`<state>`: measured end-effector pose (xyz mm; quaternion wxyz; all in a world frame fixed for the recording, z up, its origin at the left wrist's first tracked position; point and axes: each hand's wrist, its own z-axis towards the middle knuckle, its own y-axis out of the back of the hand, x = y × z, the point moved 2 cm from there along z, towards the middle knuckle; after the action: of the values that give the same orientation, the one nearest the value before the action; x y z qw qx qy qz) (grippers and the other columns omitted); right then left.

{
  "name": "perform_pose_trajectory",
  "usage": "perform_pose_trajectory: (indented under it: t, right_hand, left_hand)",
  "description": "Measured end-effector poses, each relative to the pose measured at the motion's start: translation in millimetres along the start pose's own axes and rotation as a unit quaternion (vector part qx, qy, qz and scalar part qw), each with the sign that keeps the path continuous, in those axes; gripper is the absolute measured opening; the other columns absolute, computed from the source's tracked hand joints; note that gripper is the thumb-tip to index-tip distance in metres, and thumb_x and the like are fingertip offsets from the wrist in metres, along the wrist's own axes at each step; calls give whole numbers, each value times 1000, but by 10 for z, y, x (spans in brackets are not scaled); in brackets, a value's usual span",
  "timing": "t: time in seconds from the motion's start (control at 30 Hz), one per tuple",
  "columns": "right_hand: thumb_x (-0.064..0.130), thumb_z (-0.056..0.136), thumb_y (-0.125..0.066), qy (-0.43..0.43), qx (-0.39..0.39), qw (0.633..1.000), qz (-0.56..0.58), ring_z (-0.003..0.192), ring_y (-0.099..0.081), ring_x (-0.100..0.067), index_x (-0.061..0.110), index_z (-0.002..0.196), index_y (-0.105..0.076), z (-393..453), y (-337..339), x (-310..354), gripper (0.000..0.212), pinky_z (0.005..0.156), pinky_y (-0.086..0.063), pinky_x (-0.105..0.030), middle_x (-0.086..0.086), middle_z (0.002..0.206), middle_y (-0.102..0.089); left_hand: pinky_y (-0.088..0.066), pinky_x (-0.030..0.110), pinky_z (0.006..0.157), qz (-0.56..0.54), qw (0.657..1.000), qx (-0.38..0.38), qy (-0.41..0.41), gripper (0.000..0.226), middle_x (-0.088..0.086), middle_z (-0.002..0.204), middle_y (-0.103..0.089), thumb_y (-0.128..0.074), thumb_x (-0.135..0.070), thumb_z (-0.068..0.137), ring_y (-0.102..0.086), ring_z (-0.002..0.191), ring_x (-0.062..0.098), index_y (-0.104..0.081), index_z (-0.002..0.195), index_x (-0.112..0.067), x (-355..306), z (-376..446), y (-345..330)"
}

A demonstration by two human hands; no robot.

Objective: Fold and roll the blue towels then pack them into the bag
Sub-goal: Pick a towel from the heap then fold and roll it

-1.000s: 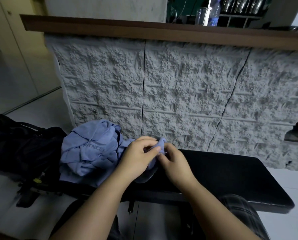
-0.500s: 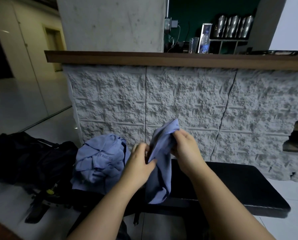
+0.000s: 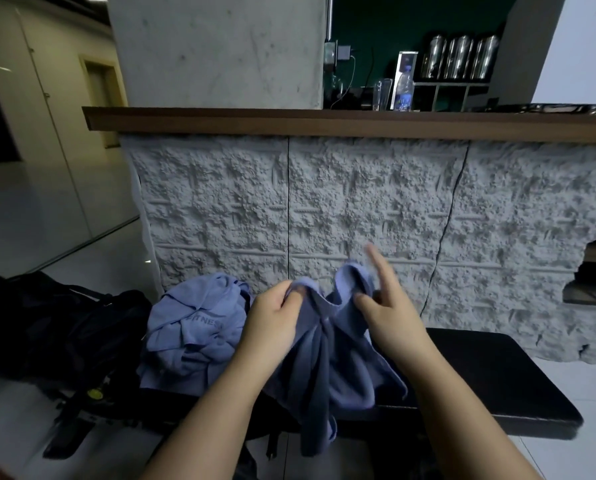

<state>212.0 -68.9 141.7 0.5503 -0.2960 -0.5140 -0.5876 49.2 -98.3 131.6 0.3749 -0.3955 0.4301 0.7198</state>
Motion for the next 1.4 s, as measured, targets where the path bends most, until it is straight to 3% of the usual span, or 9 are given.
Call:
perform_pose_trajectory:
  t: [0.1,0.17,0.33,0.6,0.83,1.0,1.17,1.3,1.4]
  right_hand:
    - [-1,89,-51,37,86,995,-32,108,-61,-12,28,114,-61,-26,-37,118,40,94,-47,-30,8,111,-68]
    - [6,86,-63,57,107,992,-19,101,-65,-11,22,108,-63,-40,-13,198,27,88,-50,-29,3,103,-70]
    - [1,84,-64,68,25,997,7,63,-54,0,18,85,-60,-25,13,245,18,58,-43,-15,11,67,-63]
    - [13,93,-56,-73,-116,959,247,70,-60,-20,3,94,-62,57,71,167,12,65,-48,-30,-13,77,-63]
    - [19,95,-52,-103,-116,907,391,61,-52,-15,11,100,-60,41,75,269,12,57,-43,-23,-7,74,-56]
    - [12,96,-51,-73,-201,864,455,55,-54,-8,12,96,-58,90,141,300,7,51,-47,-17,-5,72,-55]
    - [9,96,-52,-44,-249,814,523,58,-55,-9,10,96,-57,129,269,310,5,54,-47,-17,-2,68,-57]
    - [12,94,-54,-49,-259,903,340,66,-59,-12,13,92,-56,105,416,176,3,65,-49,-26,-1,72,-60]
    - [17,90,-54,-106,-227,950,188,71,-53,-21,11,83,-52,96,469,17,9,67,-41,-36,-13,73,-51]
  left_hand:
    - [-41,31,60,-12,998,36,-52,25,9,75,-65,-44,-21,97,-57,65,16,-63,81,-16,-194,-44,-16]
    - [-47,38,72,-26,994,57,-93,22,13,90,-65,-46,-20,97,-62,83,22,-66,93,-11,-268,-62,-21]
    - [-39,11,79,-49,978,87,-181,25,5,98,-56,-49,-17,93,-55,89,6,-60,104,-36,-319,-115,-118]
    - [-50,43,74,-69,991,82,-82,23,-10,84,-58,-62,-28,79,-58,73,24,-50,90,-44,71,-167,-265]
    - [-47,24,88,11,983,174,-58,34,-23,103,-60,-66,-47,70,-56,103,0,-50,98,-39,129,-321,-469]
    - [-28,6,91,-48,976,207,38,63,-32,123,-34,-47,-64,83,-30,119,-11,-34,138,-35,127,-513,-498]
    - [-51,34,78,190,965,176,-51,34,-9,102,-60,-60,-39,86,-60,95,13,-46,114,-24,347,-451,-622]
    - [-43,24,60,124,989,83,8,14,-2,75,-57,-50,-20,94,-58,72,18,-45,82,-16,437,-240,-539]
    - [-36,21,62,18,998,49,30,13,10,80,-61,-47,-11,95,-49,70,10,-53,84,-12,327,-149,-398]
